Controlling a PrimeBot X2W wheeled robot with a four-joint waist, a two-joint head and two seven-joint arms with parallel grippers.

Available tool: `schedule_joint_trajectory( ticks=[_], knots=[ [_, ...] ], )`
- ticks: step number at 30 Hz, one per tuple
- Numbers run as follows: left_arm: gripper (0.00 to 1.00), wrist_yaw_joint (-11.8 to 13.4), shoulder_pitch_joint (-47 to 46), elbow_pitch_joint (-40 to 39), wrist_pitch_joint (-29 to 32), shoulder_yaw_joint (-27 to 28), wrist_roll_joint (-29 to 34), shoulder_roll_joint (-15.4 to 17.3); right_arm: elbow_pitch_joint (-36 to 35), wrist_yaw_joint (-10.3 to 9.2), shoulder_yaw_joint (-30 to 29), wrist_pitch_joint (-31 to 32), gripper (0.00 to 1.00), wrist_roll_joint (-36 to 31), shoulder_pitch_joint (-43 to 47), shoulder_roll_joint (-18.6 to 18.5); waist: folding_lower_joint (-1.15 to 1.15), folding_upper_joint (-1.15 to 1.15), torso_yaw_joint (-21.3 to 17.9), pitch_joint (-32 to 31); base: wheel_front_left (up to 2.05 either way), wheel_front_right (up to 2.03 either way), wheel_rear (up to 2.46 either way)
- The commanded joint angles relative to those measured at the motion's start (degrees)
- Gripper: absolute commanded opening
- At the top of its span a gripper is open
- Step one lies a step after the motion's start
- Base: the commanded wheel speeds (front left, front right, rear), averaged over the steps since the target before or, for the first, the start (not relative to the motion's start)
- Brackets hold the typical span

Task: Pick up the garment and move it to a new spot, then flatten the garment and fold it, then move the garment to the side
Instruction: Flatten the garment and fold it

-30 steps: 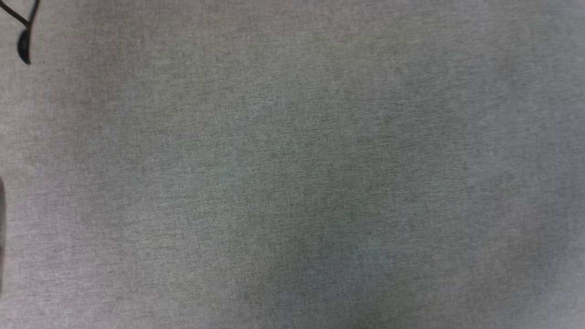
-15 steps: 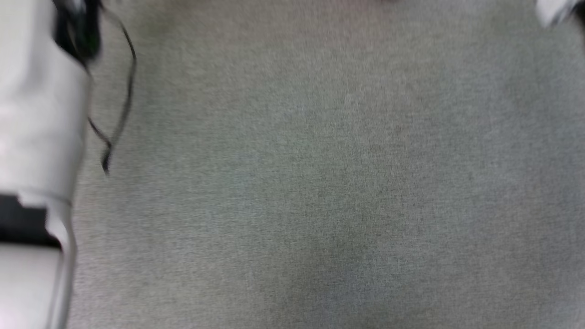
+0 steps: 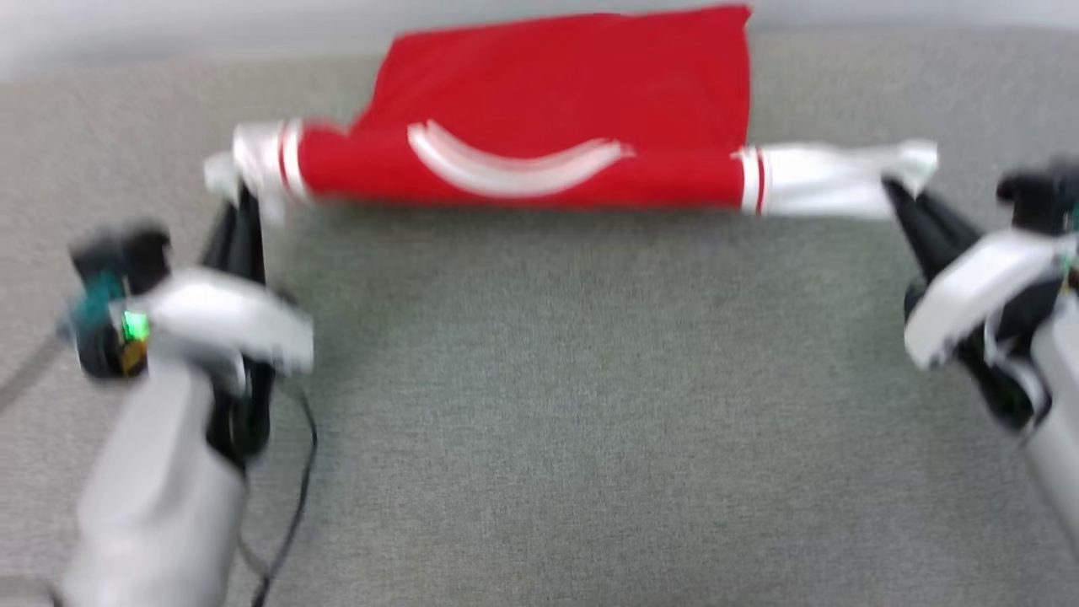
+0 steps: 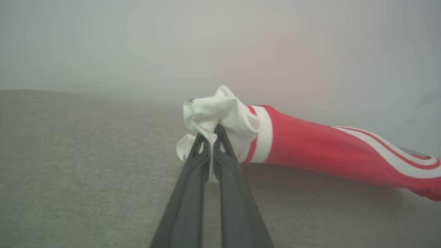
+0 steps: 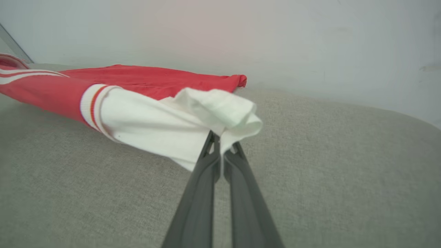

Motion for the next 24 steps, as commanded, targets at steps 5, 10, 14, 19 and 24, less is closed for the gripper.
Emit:
schedule_joint_trajectory(
  ticks=[5, 10, 14, 19, 24],
  knots=[
    [0.0, 3.2, 15.4, -8.2, -0.1, 0.8, 0.0, 1.3, -5.0, -0.1, -5.3, 0.5, 0.0, -0.9, 13.9, 0.8, 0.01, 0.0, 0.1, -6.9, 0.0, 0.0, 0.0],
    [0.0, 6.2, 27.2, -15.6, 1.9, 0.7, -1.0, 1.9, -10.0, -0.1, -10.4, 3.0, 0.0, -3.6, 26.4, 3.0, 0.01, 0.0, 0.1, -10.7, 0.0, 0.0, 0.0],
    [0.0, 8.3, 34.9, -20.5, 3.9, 0.2, -1.6, 2.1, -14.3, -0.1, -14.7, 5.9, 0.0, -5.2, 35.6, 5.9, 0.01, 0.0, 0.3, -13.3, 0.0, 0.0, 0.0],
    [0.0, 11.8, 42.6, -26.2, 6.2, -0.2, -1.8, 2.4, -19.0, -0.09, -20.1, 9.6, 0.0, -8.1, 44.9, 9.4, 0.01, 0.0, 0.7, -15.7, 0.0, 0.0, 0.0],
    [0.0, 12.5, 46.3, -29.3, 7.1, -1.2, -2.8, 1.2, -20.7, -0.09, -23.7, 13.6, 0.21, -10.3, 51.0, 12.5, 0.01, 0.0, 1.7, -16.4, 0.0, 0.0, 0.0]
  ],
)
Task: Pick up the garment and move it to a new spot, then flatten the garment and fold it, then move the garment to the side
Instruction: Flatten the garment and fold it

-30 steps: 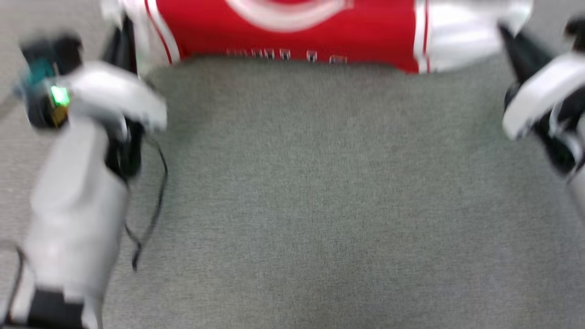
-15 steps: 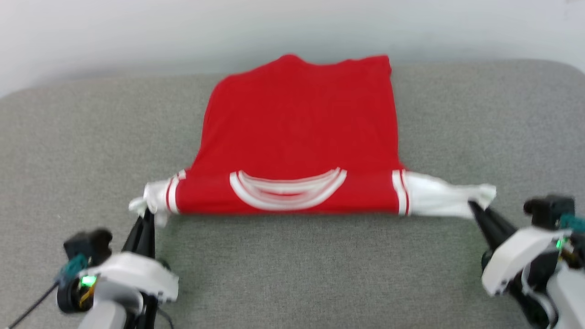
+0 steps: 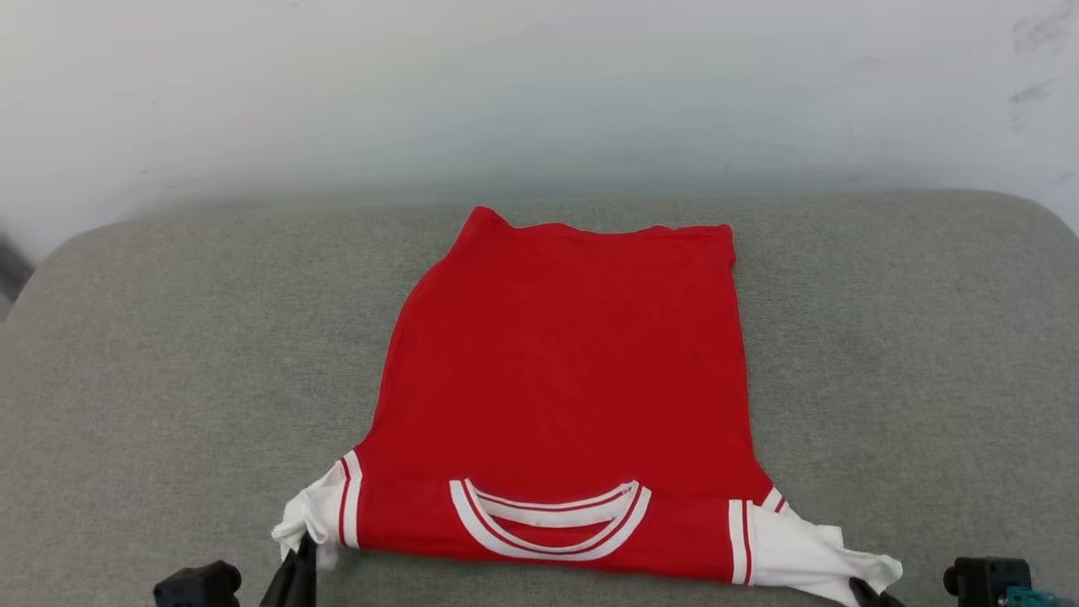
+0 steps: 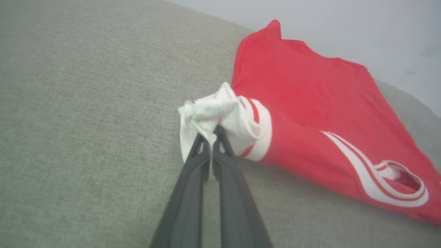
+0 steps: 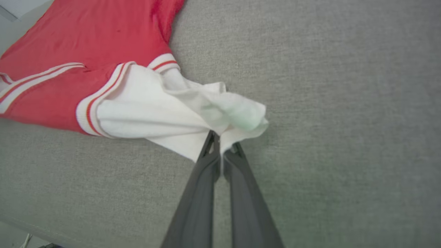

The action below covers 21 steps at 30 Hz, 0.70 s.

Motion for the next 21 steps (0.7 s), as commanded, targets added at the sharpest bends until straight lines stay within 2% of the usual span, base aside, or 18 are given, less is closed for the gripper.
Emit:
schedule_joint_trajectory(
  ticks=[1, 2, 3, 8, 13, 18, 21],
  knots=[
    [0.0, -0.1, 0.6, -0.7, 0.2, -0.6, 0.2, 0.1, -0.7, -0.08, -1.1, 1.0, 0.47, 0.0, 1.7, 1.1, 0.02, 0.0, 0.7, -0.1, 0.0, 0.0, 0.0],
    [0.0, -0.2, 0.7, -0.9, 0.2, -0.9, 0.1, -0.2, -1.0, -0.08, -1.6, 1.4, 0.69, -0.6, 2.0, 1.4, 0.02, 0.0, 0.9, 0.0, 0.0, 0.0, 0.0],
    [0.0, -0.2, 0.4, -1.0, 0.1, -1.3, 0.1, -0.5, -1.4, -0.08, -1.8, 1.9, 1.0, -0.7, 2.2, 1.8, 0.02, 0.0, 1.1, 0.1, 0.0, 0.0, 0.0],
    [0.0, 0.0, -1.7, -1.0, -0.4, -3.0, 3.0, 0.2, -5.0, -0.06, -3.1, 1.3, 1.0, -1.4, -0.4, 2.8, 0.02, 0.0, 2.0, 0.9, 0.0, 0.0, 0.0],
    [0.0, -0.4, -4.3, -0.9, -1.2, -3.4, 3.6, -0.3, -6.8, -0.06, -6.7, 2.6, 1.0, -0.5, -7.3, 4.2, 0.02, 0.0, 2.7, 3.4, 0.0, 0.0, 0.0],
    [0.0, -1.0, -8.0, -0.9, -2.3, -4.4, 5.0, -1.0, -0.9, -0.05, -10.5, 5.8, 1.0, 1.4, -19.0, 3.6, 0.02, 0.0, 4.5, 7.8, 0.0, 0.0, 0.0],
    [0.0, -1.5, -10.6, -1.2, -3.2, -5.1, 6.0, -1.5, 4.7, -0.05, -12.3, 8.3, 1.0, 2.0, -26.7, 1.7, 0.02, 0.0, 6.6, 11.0, 0.0, 0.0, 0.0]
  ],
)
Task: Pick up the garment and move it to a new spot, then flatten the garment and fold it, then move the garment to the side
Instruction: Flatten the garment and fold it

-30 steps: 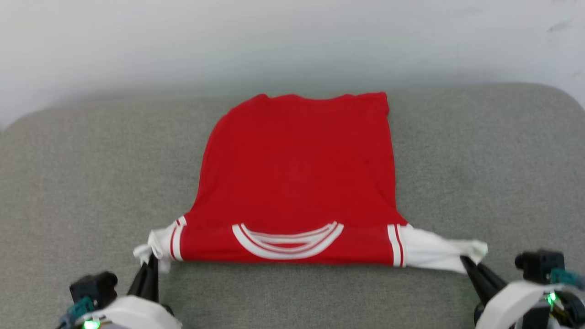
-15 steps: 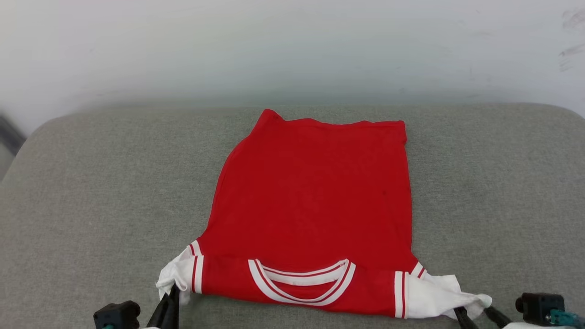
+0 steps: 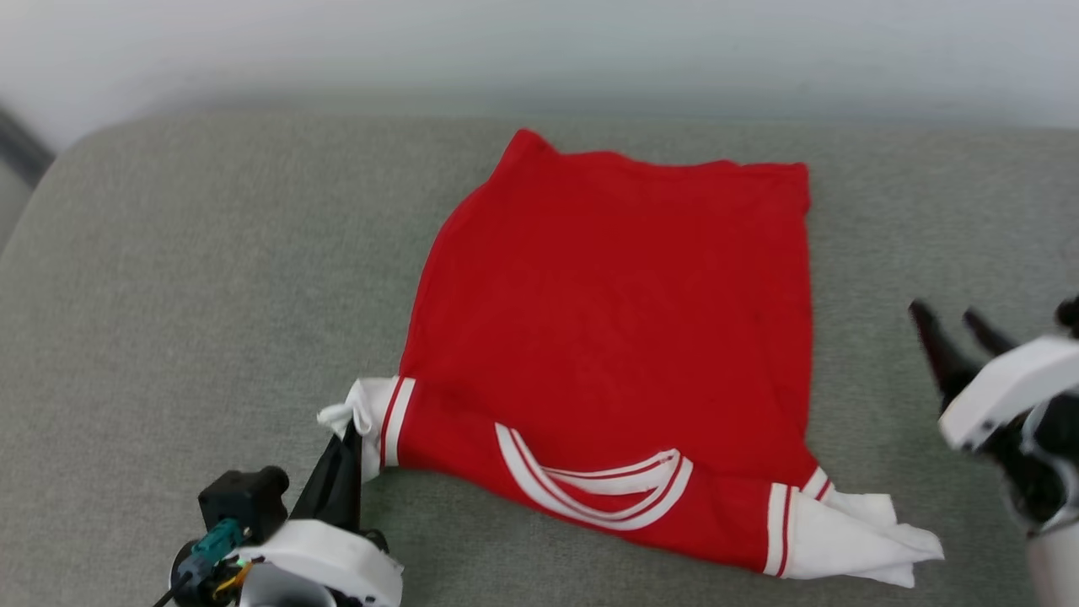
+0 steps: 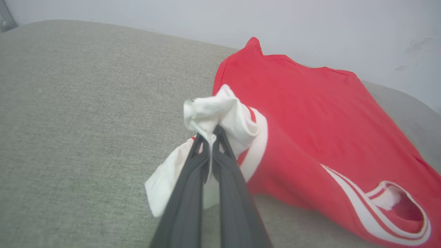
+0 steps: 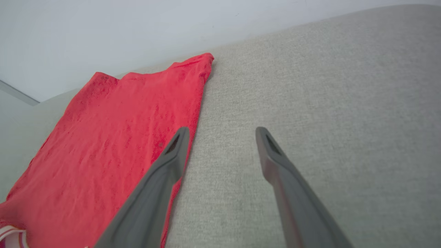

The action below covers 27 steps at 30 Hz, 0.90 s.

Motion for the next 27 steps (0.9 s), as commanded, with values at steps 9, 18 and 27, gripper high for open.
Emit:
schedule_joint_trajectory(
  ticks=[9, 18, 27],
  knots=[
    [0.0, -1.4, -9.3, -4.3, -2.4, -2.5, 4.0, -2.1, 16.8, -0.02, -2.2, 13.1, 1.0, -1.5, -25.3, -7.7, -0.01, 0.0, 8.7, 12.7, 0.0, 0.0, 0.0],
    [0.0, -2.3, -13.0, -7.0, -3.2, -4.4, 5.5, -4.0, 23.1, -0.02, -0.5, 25.2, 1.0, -3.3, -38.9, -10.9, -0.01, 0.0, 12.4, 18.7, 0.0, 0.0, 0.0],
    [0.0, -3.9, -15.8, -5.6, -4.0, -6.1, 6.3, -5.6, 31.3, -0.06, -1.6, 32.7, 1.0, -6.8, -42.4, -9.9, -0.01, 0.0, 14.5, 22.2, 0.0, 0.0, 0.0]
  ],
)
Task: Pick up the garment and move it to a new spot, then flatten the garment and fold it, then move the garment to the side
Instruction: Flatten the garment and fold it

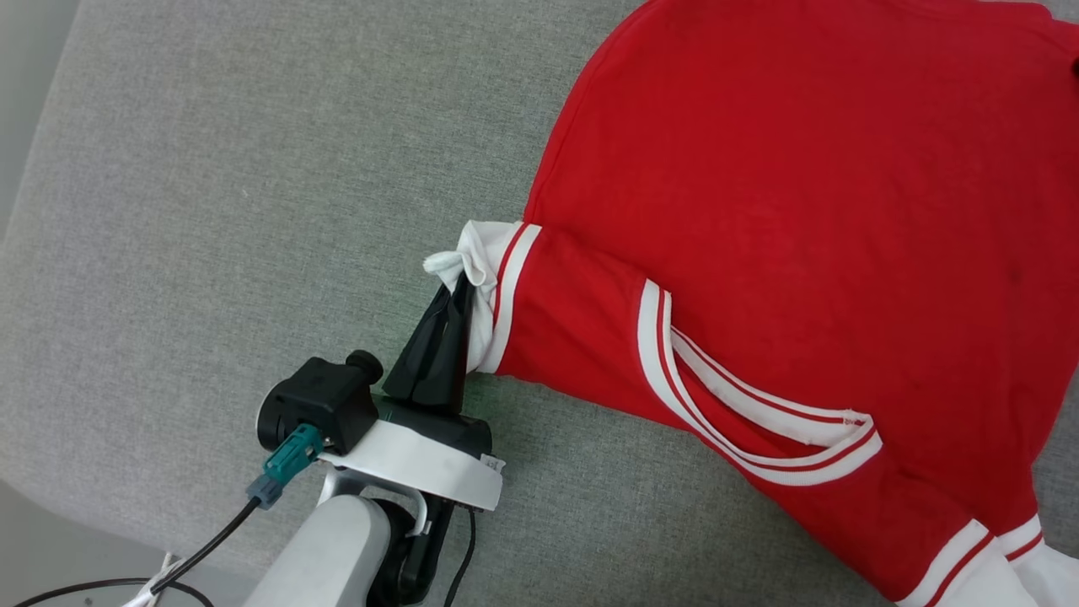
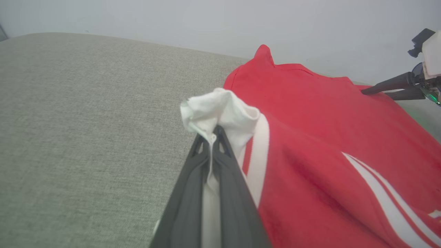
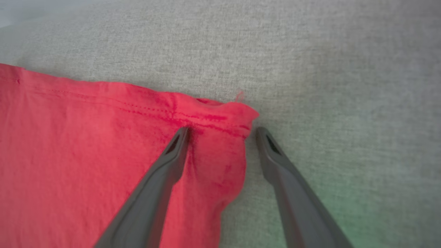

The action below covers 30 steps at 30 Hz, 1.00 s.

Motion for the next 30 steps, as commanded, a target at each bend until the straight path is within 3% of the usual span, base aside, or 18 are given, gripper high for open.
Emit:
schedule_joint_trajectory(
  ticks=[1, 3, 11, 18, 24, 30],
  knots=[
    [0.0, -0.1, -0.8, 0.2, -0.2, 0.1, 0.3, 0.0, 3.4, -0.12, 0.3, 2.0, 0.64, -0.6, 3.6, 1.2, 0.0, 0.0, 0.0, 0.0, 0.0, 0.0, 0.0],
    [0.0, -0.1, -1.1, 1.1, -0.1, -0.3, 0.8, 0.3, 4.8, -0.12, -0.7, 2.9, 0.0, -1.6, 3.9, 1.2, 0.0, 0.0, 0.1, -0.4, 0.0, 0.0, 0.0],
    [0.0, -0.4, -0.4, 3.6, 0.5, -0.9, -0.1, 0.2, 3.9, -0.1, -1.6, -0.2, 0.0, -3.9, 3.7, 1.4, 0.0, 0.0, -0.8, -4.1, 0.0, 0.0, 0.0],
    [0.0, 1.1, 3.0, 5.1, 1.3, 0.7, -1.5, 2.1, -1.5, -0.09, 2.0, -4.3, 0.0, -2.5, 5.5, -0.5, 0.0, 0.0, -5.1, -11.1, 0.0, 0.0, 0.0],
    [0.0, 3.4, 7.9, 4.1, 2.7, 3.1, -3.0, 4.9, -8.4, -0.09, 6.7, -2.4, 0.0, 2.7, 14.2, -4.2, 0.0, 0.0, -10.7, -17.4, 0.0, 0.0, 0.0],
    [0.0, 6.2, 12.8, 1.6, 4.5, 5.6, -4.1, 7.8, -17.9, -0.09, 6.9, 1.8, 0.0, 7.5, 30.5, -7.0, 0.0, 0.0, -17.2, -22.2, 0.0, 0.0, 0.0]
  ],
)
